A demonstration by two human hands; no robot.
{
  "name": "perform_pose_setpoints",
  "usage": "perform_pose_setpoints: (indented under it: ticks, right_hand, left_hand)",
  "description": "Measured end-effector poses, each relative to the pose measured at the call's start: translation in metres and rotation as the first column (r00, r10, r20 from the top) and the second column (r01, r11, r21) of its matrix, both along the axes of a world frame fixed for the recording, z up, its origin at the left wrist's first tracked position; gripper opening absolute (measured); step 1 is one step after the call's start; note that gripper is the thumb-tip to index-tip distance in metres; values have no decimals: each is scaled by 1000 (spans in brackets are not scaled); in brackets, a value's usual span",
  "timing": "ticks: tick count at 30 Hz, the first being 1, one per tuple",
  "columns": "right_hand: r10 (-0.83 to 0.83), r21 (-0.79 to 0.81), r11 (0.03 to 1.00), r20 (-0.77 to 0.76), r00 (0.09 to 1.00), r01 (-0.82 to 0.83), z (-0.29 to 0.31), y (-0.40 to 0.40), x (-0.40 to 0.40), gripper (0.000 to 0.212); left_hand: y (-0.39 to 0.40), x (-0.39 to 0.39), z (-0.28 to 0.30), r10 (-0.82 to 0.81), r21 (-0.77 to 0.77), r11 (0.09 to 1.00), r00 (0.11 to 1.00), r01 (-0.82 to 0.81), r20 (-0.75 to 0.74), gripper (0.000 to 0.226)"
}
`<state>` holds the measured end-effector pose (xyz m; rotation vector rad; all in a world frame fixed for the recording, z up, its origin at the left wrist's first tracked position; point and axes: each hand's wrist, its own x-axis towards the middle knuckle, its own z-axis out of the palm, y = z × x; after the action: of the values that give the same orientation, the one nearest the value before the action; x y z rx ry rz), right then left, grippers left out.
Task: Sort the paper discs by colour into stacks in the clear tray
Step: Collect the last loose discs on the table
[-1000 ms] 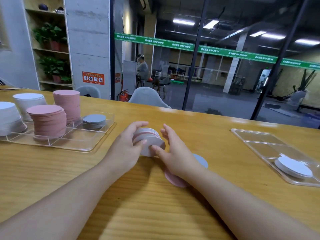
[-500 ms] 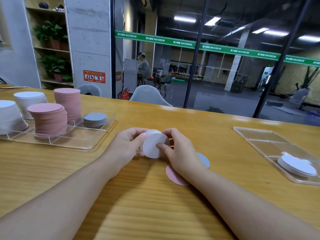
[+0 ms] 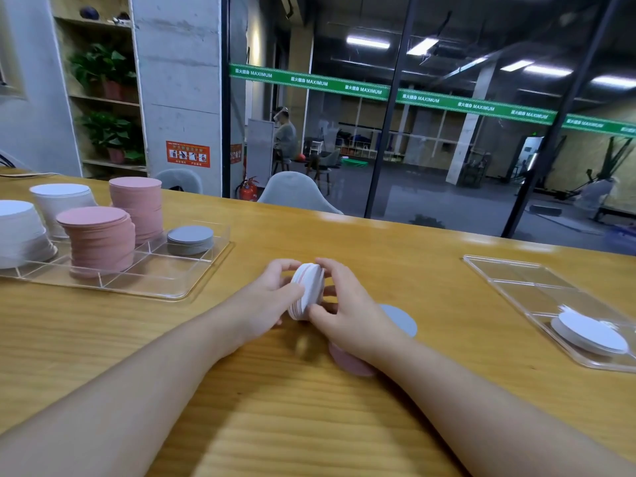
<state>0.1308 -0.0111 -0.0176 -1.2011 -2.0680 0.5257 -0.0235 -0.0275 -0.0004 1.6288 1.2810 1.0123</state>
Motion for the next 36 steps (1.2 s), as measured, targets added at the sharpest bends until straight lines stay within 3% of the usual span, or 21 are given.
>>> perform_pose_setpoints:
  ticks: [3,8,11,14,30,36]
  right_hand:
    - [42,-15,999,15,999,-41,1,-2,0,79]
    - [58,-21,998,48,997,-57,7,-7,-2,86]
    - [42,-10,999,49,998,-41,8,-10,-3,76]
    - [20,-18,1000,-5,1000,-20,9,-12,-4,52]
    - [-3,-140,990,-165,986,-20,4,-3,3,42]
    - [6,-145,989,-204,979,-37,2,0,4,44]
  left_hand:
    - [1,-1,-2,-28,15,999,999,29,-30,48]
    - [-2,0,-2,-96,19,995,995,97,-21,52]
    - [-4,0,1,-114,-11,993,993,114,25,67]
    - [-3,-1,-1,-157,-69,984,982,165,108,74]
    - [-7,1,2,-83,-34,996,993,86,85,43]
    - [-9,-1,0,-61,-5,998,997,61,52,46]
